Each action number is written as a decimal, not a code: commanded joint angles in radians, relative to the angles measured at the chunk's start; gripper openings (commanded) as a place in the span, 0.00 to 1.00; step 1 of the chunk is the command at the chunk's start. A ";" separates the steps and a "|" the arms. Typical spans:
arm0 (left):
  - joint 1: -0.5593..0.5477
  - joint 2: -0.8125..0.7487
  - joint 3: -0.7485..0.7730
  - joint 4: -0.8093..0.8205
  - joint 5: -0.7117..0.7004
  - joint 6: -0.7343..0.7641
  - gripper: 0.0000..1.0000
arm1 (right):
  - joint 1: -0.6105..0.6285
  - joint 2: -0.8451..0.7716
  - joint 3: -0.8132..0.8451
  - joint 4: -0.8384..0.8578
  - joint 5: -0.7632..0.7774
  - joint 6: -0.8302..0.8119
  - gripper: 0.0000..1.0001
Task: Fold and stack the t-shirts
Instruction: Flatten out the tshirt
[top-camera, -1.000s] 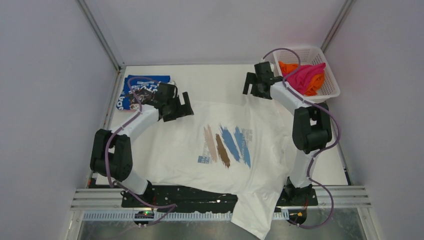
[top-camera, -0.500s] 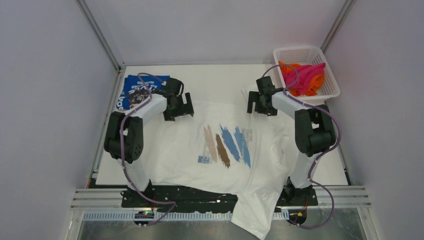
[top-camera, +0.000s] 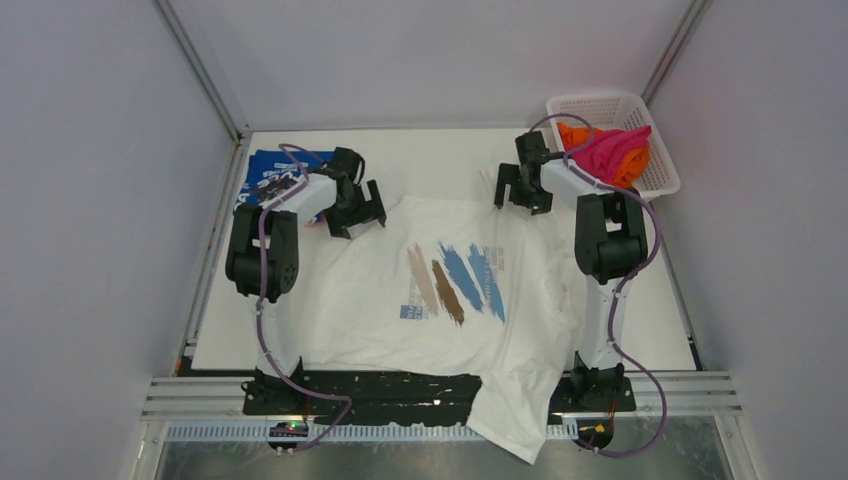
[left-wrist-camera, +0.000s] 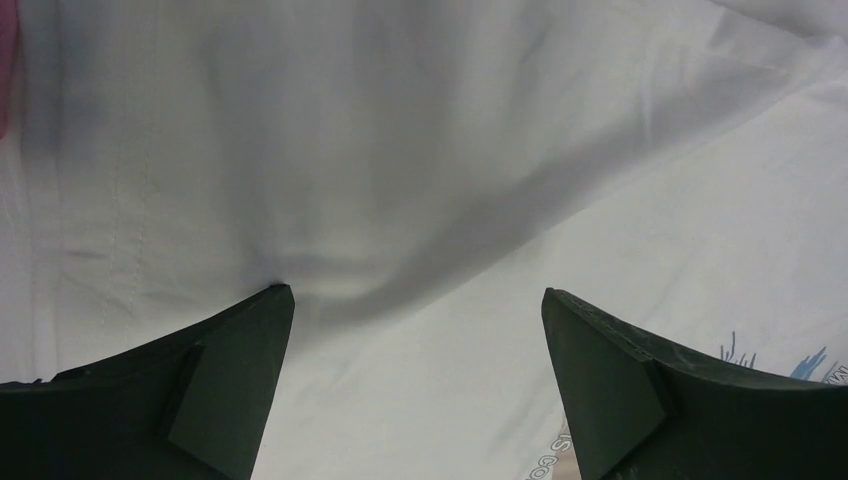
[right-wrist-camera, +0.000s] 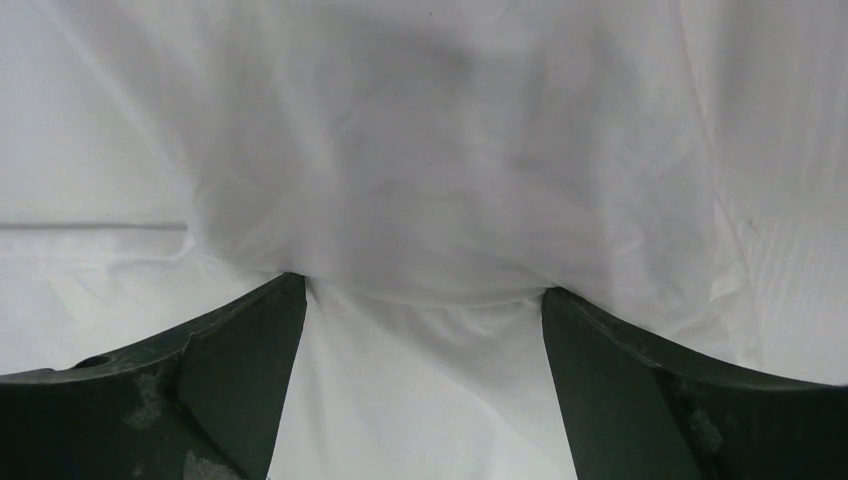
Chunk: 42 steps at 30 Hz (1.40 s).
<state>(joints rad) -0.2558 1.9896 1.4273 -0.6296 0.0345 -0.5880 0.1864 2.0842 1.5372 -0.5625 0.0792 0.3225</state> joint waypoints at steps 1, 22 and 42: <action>0.016 0.041 0.093 -0.025 0.042 -0.015 1.00 | -0.016 0.079 0.147 -0.027 -0.051 -0.007 0.95; 0.075 0.243 0.435 -0.132 0.105 -0.112 1.00 | -0.090 0.426 0.717 -0.109 -0.196 0.034 0.95; 0.102 0.325 0.858 -0.298 0.015 -0.041 1.00 | -0.104 0.287 0.705 -0.045 -0.255 -0.018 0.95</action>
<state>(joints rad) -0.1585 2.4260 2.2368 -0.9276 0.0631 -0.6693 0.0811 2.5027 2.2372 -0.6365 -0.1719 0.3508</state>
